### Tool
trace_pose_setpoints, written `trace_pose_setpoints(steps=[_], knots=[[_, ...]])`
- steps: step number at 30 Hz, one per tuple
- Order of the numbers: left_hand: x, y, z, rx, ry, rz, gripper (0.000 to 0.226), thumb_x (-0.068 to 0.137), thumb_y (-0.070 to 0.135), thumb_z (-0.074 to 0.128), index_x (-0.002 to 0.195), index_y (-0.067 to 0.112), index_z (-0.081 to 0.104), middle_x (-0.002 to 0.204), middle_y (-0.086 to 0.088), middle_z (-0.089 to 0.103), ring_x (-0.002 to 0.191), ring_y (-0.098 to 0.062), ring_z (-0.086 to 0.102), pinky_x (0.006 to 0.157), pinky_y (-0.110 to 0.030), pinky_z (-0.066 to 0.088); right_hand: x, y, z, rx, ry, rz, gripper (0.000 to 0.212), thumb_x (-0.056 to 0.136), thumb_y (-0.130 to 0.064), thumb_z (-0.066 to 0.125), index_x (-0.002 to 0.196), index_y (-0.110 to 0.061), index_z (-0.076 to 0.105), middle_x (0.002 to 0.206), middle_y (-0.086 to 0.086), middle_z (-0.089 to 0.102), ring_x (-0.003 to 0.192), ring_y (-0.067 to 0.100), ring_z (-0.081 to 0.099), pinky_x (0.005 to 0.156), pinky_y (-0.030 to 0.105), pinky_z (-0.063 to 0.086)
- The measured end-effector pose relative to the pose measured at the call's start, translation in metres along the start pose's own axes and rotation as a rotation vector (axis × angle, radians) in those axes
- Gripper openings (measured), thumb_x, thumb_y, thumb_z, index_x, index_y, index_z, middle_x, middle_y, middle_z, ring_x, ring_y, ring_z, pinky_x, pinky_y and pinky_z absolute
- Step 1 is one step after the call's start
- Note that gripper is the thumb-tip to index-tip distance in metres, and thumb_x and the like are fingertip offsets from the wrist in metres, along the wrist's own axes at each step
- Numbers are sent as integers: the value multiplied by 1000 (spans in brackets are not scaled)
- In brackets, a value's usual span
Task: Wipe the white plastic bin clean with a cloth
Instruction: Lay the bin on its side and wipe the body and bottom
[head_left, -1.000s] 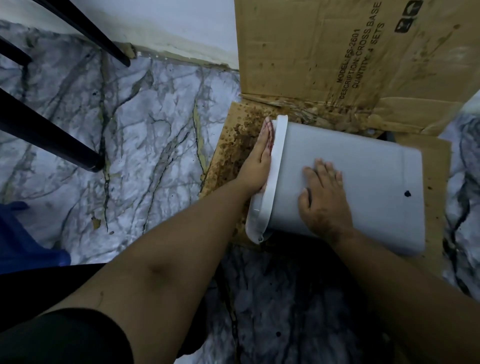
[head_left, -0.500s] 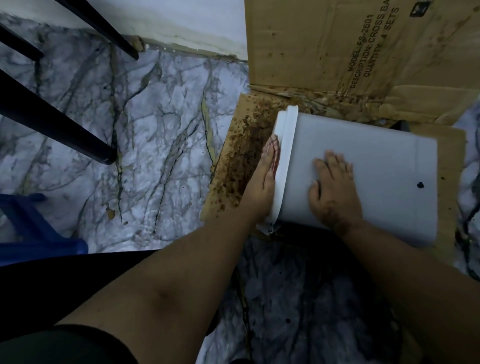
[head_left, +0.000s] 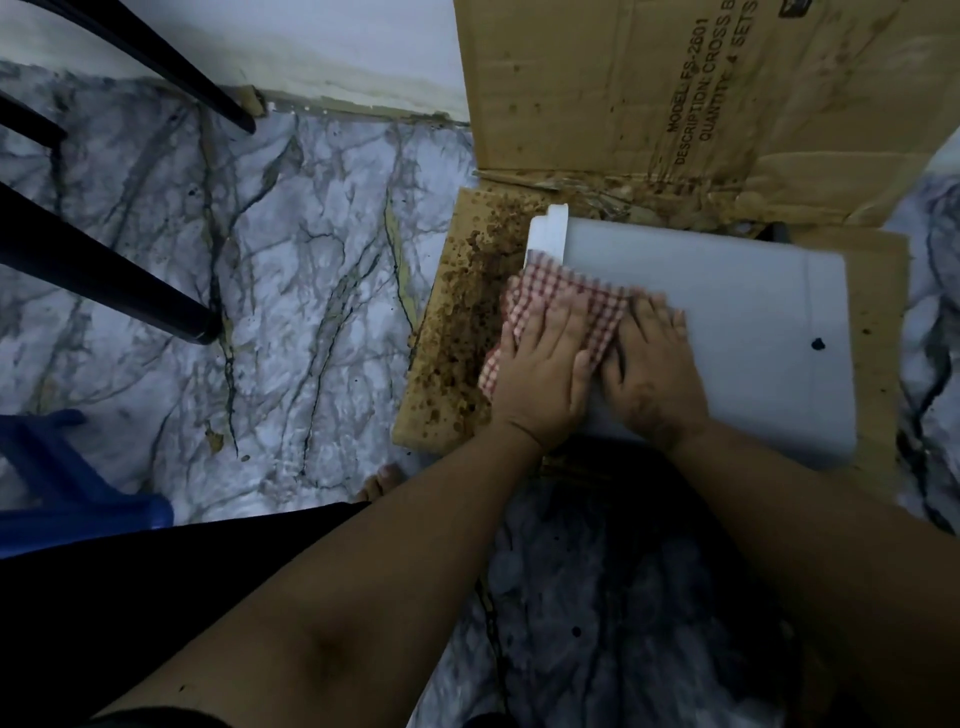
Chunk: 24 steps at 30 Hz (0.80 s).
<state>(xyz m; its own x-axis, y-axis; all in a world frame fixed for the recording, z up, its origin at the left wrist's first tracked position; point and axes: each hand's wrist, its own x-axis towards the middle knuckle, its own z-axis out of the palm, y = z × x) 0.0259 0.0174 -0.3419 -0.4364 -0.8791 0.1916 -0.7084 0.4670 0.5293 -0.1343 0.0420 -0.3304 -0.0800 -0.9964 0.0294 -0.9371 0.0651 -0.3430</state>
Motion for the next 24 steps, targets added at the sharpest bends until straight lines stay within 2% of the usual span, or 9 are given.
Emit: trace_pose_setpoints(steps=[2,5,8,12,16,18,24], knots=[[16,9,-2,93,-79,-66,64,101,41,15,157,15,33,165,-4,28,154,-24,20,124,-55,13,2,1,0,3,-9,8,61,91,-32,38,146,-5,40,157,20,31,148,37,22,123,46,4],[33,4,-5,74,-137,-163,62,102,40,16,158,18,32,168,1,19,156,-20,9,125,-52,7,4,2,-2,25,-6,17,62,90,-32,38,146,-6,42,159,18,30,148,36,22,123,45,3],[39,-4,-10,8,-143,-195,60,101,39,26,158,19,32,169,-1,17,157,-24,6,125,-50,12,1,3,-4,77,-2,17,65,89,-32,42,149,-6,40,160,16,28,149,35,22,123,46,1],[14,5,-14,-29,-133,-228,64,95,39,32,158,24,33,168,-2,17,156,-30,9,126,-45,16,-2,10,-7,132,80,54,67,85,-38,40,137,2,52,149,22,44,143,39,35,120,55,11],[-7,5,-19,52,-142,-178,67,91,41,35,156,30,35,167,-8,19,153,-39,17,122,-46,21,-8,29,-14,-70,40,63,69,85,-50,41,140,-11,52,154,19,38,146,37,28,121,53,4],[-2,0,-21,111,-177,-175,67,90,44,34,156,33,36,168,-8,19,153,-41,18,121,-49,24,-12,38,-14,-83,44,65,69,87,-53,39,143,-15,50,156,18,35,147,38,25,121,53,5],[57,-2,-14,126,-233,-244,65,95,37,42,158,29,30,170,-6,1,155,-38,2,126,-49,11,-13,42,-9,-1,19,85,69,89,-51,38,147,-14,45,160,17,28,150,35,20,123,52,8]])
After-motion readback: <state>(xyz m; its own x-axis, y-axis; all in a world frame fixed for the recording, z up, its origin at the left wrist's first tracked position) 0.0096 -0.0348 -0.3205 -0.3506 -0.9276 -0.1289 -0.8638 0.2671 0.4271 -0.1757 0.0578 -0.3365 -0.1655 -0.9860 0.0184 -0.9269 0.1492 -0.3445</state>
